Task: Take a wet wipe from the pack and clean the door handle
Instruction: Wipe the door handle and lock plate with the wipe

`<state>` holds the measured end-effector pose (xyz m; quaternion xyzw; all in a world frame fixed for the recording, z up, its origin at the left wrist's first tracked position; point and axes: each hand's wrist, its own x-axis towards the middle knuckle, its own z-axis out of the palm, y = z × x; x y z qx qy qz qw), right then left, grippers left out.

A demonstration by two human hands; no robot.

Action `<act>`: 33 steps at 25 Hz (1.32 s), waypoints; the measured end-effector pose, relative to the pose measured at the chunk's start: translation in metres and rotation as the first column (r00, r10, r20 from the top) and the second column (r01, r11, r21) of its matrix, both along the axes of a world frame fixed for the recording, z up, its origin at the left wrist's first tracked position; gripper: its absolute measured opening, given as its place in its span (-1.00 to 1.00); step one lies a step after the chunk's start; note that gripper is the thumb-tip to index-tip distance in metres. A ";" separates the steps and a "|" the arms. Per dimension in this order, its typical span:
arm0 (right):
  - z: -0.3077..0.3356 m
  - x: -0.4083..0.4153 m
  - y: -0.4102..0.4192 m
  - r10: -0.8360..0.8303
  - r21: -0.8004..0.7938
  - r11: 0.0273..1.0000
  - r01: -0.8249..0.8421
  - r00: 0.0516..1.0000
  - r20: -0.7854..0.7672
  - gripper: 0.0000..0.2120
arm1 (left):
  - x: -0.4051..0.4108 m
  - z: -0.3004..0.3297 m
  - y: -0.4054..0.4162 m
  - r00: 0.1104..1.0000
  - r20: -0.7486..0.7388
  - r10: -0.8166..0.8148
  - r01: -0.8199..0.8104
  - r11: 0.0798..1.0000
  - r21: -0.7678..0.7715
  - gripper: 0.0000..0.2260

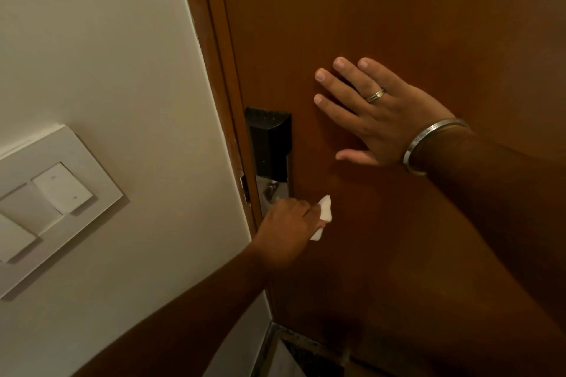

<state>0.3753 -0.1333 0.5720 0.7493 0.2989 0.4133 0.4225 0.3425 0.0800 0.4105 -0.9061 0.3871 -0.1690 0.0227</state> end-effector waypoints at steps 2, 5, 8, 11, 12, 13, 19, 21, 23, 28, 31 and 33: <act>0.000 0.000 0.001 0.000 -0.003 1.000 0.000 1.000 -0.002 -0.09 | -0.003 -0.004 0.020 0.997 0.003 -0.075 0.075 0.995 -0.072 -0.51; -0.003 0.001 0.001 0.007 0.001 1.000 -0.007 1.000 0.003 -0.10 | 0.006 -0.010 0.064 0.999 0.050 -0.001 0.010 0.983 -0.185 -0.52; -0.002 0.001 -0.001 0.011 0.007 1.000 -0.011 1.000 0.006 -0.09 | 0.018 -0.011 0.077 0.966 -0.076 0.247 -0.258 0.929 -0.264 -0.62; -0.001 0.002 0.000 0.004 -0.001 1.000 -0.004 1.000 0.010 -0.09 | 0.016 -0.010 0.074 0.925 -0.256 0.280 -0.368 0.826 -0.426 -0.61; -0.001 0.002 0.000 0.002 -0.003 1.000 -0.002 1.000 0.014 -0.09 | 0.012 -0.007 0.073 0.935 -0.263 0.237 -0.334 0.836 -0.435 -0.67; -0.002 0.001 -0.001 0.002 -0.004 1.000 -0.002 1.000 0.016 -0.09 | 0.009 -0.010 0.074 0.958 -0.243 0.153 -0.252 0.852 -0.458 -0.70; -0.001 0.002 0.000 0.005 0.001 1.000 -0.005 1.000 0.019 -0.09 | 0.025 0.004 0.080 0.960 -0.260 0.107 -0.222 0.854 -0.470 -0.73; -0.002 0.002 -0.001 0.006 -0.002 1.000 -0.006 1.000 0.025 -0.09 | 0.019 -0.001 0.089 0.989 -0.149 -0.003 -0.056 0.919 -0.390 -0.59; -0.001 0.002 0.000 0.009 0.002 1.000 -0.009 1.000 0.019 -0.09 | 0.022 -0.009 0.098 0.997 -0.055 -0.056 0.038 0.959 -0.279 -0.48; -0.001 0.004 -0.002 0.015 0.000 1.000 -0.015 1.000 0.016 -0.08 | 0.025 -0.011 0.074 0.917 -0.367 0.158 -0.337 0.801 -0.496 -0.47; -0.004 0.005 -0.003 0.015 0.002 1.000 -0.015 1.000 0.019 -0.08 | 0.020 -0.005 0.091 0.971 -0.197 0.138 -0.203 0.910 -0.363 -0.70; -0.003 0.005 -0.002 0.013 0.008 1.000 -0.013 1.000 0.009 -0.08 | 0.027 -0.001 0.096 0.999 0.043 -0.015 0.016 1.000 -0.027 -0.54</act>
